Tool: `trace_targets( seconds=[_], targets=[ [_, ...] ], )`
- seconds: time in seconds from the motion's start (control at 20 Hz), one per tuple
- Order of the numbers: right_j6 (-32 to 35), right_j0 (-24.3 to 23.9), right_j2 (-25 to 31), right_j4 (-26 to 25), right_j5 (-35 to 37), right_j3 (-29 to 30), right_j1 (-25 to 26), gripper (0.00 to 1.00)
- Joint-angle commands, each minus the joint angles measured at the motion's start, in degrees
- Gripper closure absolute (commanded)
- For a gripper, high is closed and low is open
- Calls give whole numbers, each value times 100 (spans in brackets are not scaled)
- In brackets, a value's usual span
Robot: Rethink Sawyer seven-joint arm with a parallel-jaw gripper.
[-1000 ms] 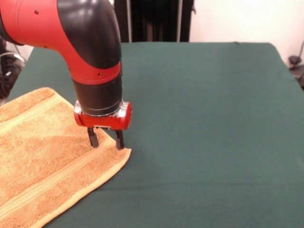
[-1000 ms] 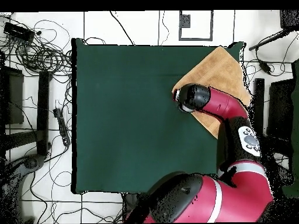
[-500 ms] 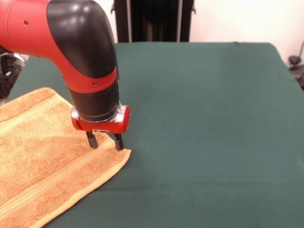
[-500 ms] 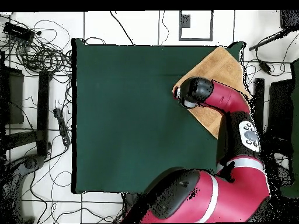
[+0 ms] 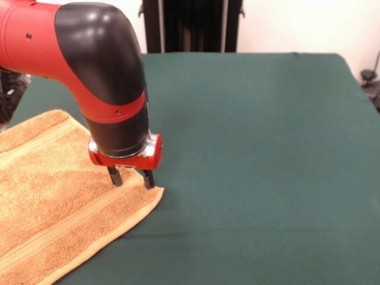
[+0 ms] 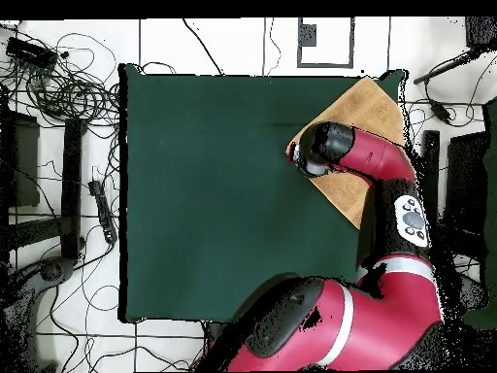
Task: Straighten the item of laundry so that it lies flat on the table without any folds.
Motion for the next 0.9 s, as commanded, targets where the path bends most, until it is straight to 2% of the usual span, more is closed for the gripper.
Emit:
trace_targets(
  seconds=[0.05, 0.35, 0.9],
  targets=[
    [1119, 490, 469, -45, -1547, -353, 1761, 0],
    [1283, 730, 441, 71, -1283, -704, 1894, 0],
    [2670, 1269, 158, 605, -1461, -840, 1966, 0]
  ],
)
